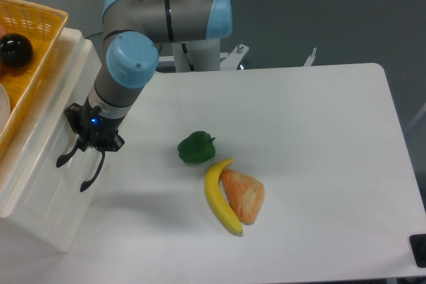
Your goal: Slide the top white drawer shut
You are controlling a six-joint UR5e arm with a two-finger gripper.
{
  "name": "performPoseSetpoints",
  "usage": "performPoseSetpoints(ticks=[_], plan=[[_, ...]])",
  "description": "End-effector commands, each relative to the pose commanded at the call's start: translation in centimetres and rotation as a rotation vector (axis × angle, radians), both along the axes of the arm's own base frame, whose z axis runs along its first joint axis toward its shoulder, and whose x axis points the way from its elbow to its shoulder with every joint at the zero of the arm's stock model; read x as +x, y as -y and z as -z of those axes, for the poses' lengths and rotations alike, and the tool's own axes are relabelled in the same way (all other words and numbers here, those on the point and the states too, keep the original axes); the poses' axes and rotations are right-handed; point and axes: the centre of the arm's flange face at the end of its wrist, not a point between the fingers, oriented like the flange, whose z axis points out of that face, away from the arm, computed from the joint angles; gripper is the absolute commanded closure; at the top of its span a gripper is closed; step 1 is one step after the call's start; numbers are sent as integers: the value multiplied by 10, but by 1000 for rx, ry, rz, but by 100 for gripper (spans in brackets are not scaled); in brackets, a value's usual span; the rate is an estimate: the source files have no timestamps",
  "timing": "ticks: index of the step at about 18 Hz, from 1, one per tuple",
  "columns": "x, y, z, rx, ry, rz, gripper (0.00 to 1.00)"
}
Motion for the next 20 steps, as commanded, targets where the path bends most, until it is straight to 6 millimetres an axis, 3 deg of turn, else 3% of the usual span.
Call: performPoseSetpoints(ticks=[3, 6, 9, 10, 15, 20], plan=[[-17, 5, 2, -2, -4, -26, 47], [-49, 13, 2, 1, -16, -75, 35], [-87, 24, 5, -1, -63, -86, 5], [-99, 28, 3, 1, -87, -81, 0], [-160, 63, 7, -7, -125, -134, 0], [-205, 84, 41, -87, -284, 84, 0]])
